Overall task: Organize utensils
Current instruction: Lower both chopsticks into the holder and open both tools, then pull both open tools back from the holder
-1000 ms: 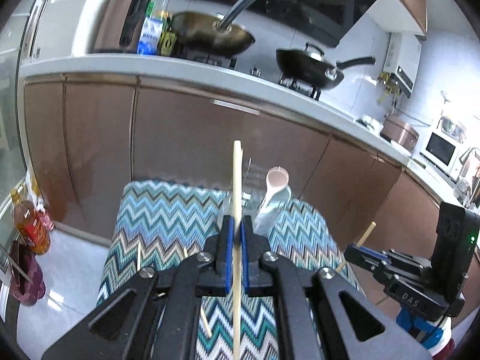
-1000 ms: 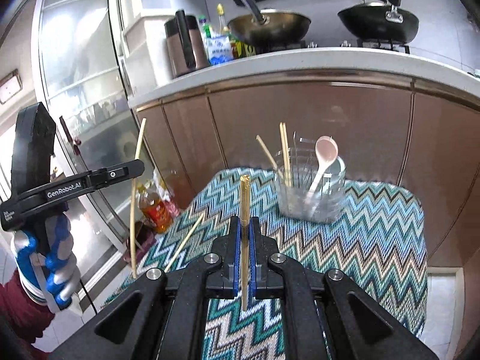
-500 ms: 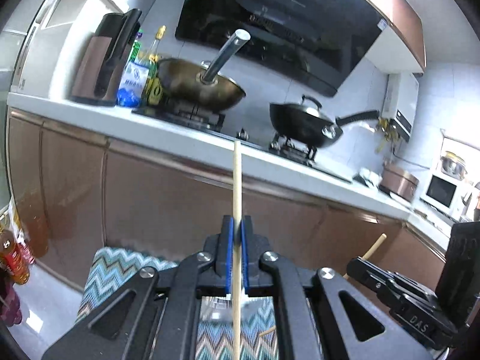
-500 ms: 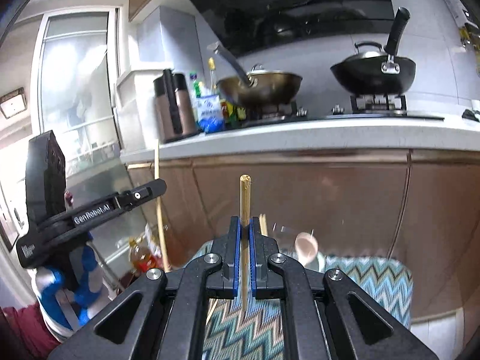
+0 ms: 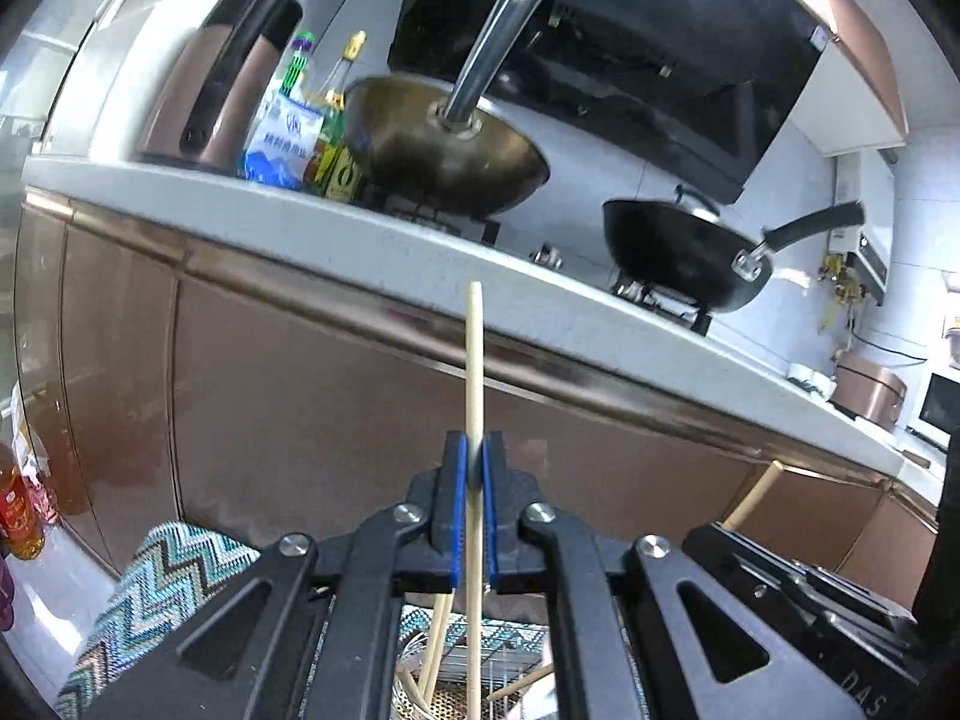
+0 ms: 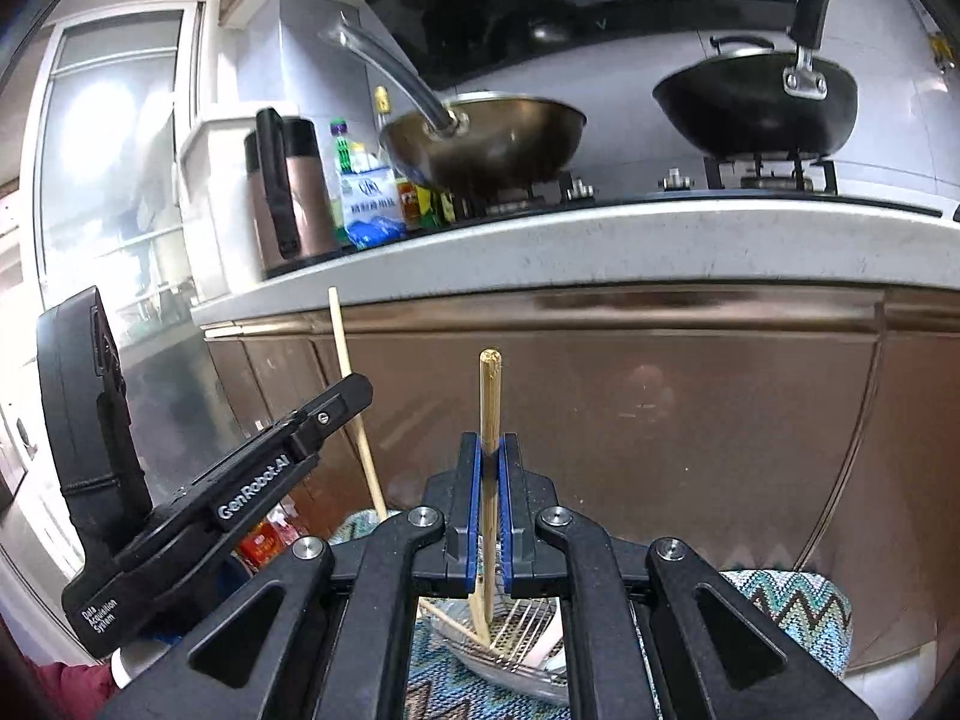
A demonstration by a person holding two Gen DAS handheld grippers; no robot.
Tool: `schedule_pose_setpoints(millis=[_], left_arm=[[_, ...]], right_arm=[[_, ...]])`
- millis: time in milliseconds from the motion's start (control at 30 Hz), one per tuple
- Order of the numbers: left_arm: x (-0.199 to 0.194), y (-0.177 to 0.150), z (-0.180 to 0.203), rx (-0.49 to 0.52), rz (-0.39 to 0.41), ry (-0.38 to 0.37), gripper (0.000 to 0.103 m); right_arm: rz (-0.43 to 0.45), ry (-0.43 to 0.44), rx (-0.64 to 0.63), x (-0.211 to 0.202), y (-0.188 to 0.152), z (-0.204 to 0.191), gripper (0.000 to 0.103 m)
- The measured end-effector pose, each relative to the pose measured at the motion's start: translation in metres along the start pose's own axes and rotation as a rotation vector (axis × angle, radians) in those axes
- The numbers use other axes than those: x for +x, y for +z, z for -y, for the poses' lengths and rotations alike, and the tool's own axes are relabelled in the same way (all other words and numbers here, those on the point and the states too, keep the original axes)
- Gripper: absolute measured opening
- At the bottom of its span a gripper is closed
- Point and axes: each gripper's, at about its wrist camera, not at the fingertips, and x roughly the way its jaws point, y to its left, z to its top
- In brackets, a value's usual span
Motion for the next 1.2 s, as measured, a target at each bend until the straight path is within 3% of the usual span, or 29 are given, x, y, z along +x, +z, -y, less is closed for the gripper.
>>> schedule_pose_setpoints(millis=[333, 400, 467, 667, 900, 1200], left_arm=[[0.019, -0.027, -0.008, -0.001, -0.004, 0.03, 0.007], [0.018, -0.027, -0.009, -0.007, -0.008, 0.025, 0.013], [0.012, -0.024, -0.01, -0.01, -0.002, 0.015, 0.019], [-0.026, -0.004, -0.009, 0.008, 0.049, 0.014, 0.025], [-0.082, 0.021, -0.008, 0.031, 0.086, 0.024, 0.041], [-0.153, 0.034, -0.008, 0.074, 0.094, 0.043, 0.054]], right_arm=[[-0.06, -0.034, -0.011, 0.032, -0.026, 0.007, 0.005], [-0.067, -0.039, -0.021, 0.033, -0.028, 0.005, 0.007], [-0.065, -0.044, -0.02, 0.03, -0.029, 0.005, 0.015], [-0.028, -0.06, 0.007, 0.009, -0.023, 0.002, 0.023], [0.013, -0.066, 0.002, -0.033, -0.019, -0.013, 0.029], [0.082, -0.079, 0.007, -0.098, -0.022, -0.042, 0.043]])
